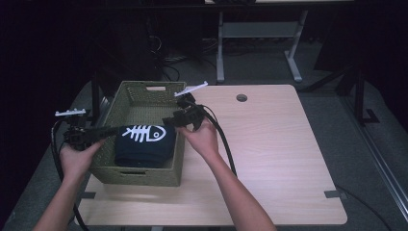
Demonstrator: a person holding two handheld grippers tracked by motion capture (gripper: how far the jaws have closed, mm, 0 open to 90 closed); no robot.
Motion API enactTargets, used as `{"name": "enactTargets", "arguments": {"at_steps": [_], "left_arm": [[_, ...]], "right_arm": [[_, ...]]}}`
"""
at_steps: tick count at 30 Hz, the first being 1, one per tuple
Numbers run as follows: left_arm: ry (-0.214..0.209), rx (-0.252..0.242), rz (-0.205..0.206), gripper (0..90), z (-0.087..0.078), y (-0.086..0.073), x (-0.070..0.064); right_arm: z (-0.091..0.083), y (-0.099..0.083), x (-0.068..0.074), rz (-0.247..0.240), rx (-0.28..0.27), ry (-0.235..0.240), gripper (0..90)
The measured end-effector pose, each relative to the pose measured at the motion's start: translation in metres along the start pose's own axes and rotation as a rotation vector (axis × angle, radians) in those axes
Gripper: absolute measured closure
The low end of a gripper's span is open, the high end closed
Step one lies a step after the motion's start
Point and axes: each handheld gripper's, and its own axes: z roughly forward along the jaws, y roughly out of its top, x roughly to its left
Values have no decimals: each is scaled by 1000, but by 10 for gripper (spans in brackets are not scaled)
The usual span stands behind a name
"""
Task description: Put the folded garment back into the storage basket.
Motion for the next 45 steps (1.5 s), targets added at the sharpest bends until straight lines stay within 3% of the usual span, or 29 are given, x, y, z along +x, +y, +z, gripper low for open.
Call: {"name": "enactTargets", "arguments": {"at_steps": [10,20,37,45], "left_arm": [[-65,-54,17,440,-2,4,-21],[-107,-90,61,393,2,6,-44],[-135,-72,103,308,19,6,-79],[-149,-74,114,273,31,6,-99]], "right_arm": [[-30,-6,-16,22,-37,24,402],[-55,-14,-24,16,-60,30,360],[-98,-34,-47,48,-112,9,317],[-125,-53,-63,64,-128,-23,293]]}}
